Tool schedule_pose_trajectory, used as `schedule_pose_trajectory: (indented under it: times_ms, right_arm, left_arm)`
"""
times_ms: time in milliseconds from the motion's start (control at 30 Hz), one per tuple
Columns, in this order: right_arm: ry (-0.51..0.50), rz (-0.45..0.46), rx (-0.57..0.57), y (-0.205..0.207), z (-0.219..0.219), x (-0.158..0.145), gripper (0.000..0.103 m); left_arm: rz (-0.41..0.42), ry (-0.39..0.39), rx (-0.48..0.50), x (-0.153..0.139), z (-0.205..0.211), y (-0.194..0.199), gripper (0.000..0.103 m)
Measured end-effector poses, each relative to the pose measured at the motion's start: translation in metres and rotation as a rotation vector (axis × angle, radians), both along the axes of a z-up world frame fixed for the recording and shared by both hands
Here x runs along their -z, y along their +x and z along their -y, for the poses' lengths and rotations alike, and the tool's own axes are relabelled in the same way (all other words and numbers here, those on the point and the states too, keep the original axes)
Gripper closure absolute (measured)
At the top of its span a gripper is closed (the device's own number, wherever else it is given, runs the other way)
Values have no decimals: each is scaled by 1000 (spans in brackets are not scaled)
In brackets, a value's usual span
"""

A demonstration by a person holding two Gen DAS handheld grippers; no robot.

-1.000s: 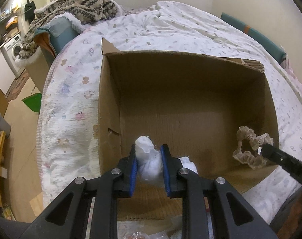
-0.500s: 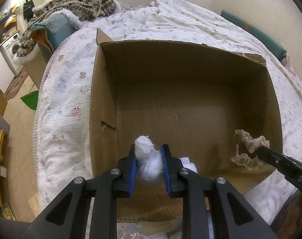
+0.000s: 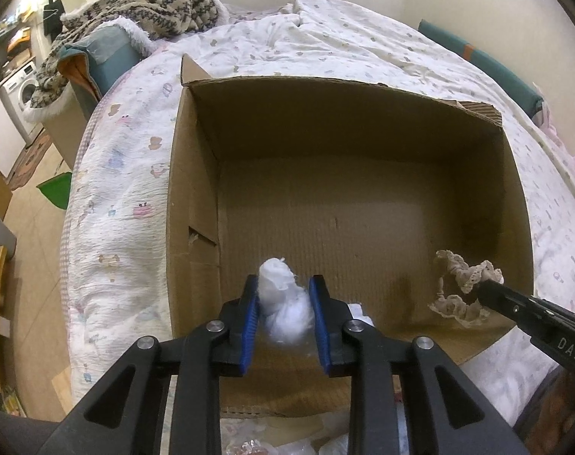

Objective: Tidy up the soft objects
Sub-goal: 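Carry the sock and scrunchie over the box with both tools, then open the left tool dropping the sock while the right tool releases the scrunchie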

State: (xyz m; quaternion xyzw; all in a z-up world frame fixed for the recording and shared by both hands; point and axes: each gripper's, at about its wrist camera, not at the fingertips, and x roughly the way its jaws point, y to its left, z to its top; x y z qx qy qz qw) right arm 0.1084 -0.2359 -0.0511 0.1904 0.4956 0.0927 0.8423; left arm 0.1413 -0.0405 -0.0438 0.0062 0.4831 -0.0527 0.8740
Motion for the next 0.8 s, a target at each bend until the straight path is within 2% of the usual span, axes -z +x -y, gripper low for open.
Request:
schedule_pose_trajectory:
  times_ms: [100,233,333,433,500,600,633,667,800]
  right_arm:
    - [1,3,-2,0,2,0,94]
    - [13,5,1,0,4,0,94]
    - [33,4,2,-1,7,0,94]
    - [41,9,3,-1,7,-2,93]
    - [41,16,2,-1,6,-4,89]
    - [69,27,1,-2,7,-7,64]
    - [69,33,8,-2,7,-8,41]
    - [62,48,21,-4,8,-11,29]
    - [56,49,24,-2,8,-14,29]
  left_arm:
    - [1,0,3,0,1,-1,76]
    - [16,-1,1,-3,2,-3,57]
    - [28,-5,8,-7,3,-5,47]
    - [28,-20,7,-10,1,-6,39]
    - [28,-24,-3,-11,-1,-6,38]
    - [24,-27,-10,-11,-2,-6,38]
    - [23,-29,-10,-11,-3,-6,38]
    - [23,-29,-10,-12,-3,-6,38]
    - [23,-22,-9,-12,-2,-7,38]
